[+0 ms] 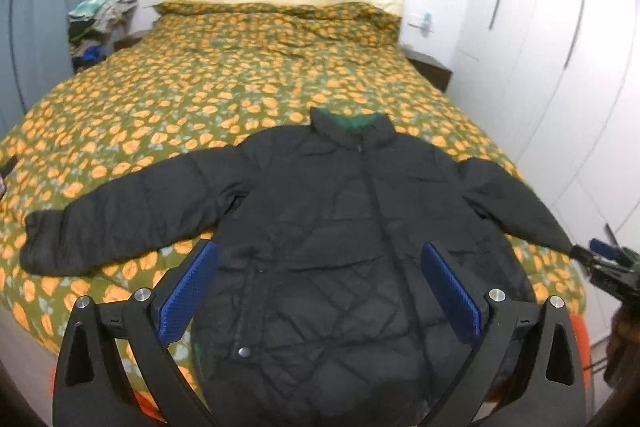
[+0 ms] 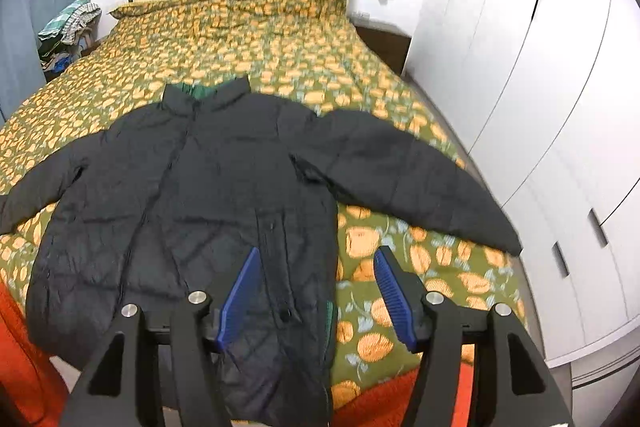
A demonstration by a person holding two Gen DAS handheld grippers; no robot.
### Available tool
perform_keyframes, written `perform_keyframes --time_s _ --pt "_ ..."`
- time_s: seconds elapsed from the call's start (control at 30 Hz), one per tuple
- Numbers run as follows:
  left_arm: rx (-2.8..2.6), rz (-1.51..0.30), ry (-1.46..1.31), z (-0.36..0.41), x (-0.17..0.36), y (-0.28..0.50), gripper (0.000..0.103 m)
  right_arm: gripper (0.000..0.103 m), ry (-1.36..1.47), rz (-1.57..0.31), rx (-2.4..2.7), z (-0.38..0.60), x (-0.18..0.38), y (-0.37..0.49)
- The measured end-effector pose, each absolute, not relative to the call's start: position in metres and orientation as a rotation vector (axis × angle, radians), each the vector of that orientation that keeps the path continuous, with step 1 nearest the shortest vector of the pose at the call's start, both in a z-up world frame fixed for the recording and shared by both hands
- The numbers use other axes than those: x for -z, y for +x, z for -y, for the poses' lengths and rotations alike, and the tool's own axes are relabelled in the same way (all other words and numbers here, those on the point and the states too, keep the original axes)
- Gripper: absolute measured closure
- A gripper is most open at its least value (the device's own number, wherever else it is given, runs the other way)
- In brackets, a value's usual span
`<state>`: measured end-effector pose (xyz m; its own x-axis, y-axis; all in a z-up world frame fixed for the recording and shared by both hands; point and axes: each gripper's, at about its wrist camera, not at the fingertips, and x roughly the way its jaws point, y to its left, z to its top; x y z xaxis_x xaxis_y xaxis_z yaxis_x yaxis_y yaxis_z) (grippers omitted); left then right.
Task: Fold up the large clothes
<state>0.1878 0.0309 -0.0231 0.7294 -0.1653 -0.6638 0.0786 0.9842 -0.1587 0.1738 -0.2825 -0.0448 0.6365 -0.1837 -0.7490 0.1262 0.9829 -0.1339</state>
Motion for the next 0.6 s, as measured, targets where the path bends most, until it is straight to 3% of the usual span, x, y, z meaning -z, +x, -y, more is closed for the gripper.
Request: perform_keyframes --time_s 0.6 --pt "0.056 -0.829 -0.130 -0.036 0.047 0.209 0.001 0.042 -0.124 -0.790 0.296 0.280 0.024 0.190"
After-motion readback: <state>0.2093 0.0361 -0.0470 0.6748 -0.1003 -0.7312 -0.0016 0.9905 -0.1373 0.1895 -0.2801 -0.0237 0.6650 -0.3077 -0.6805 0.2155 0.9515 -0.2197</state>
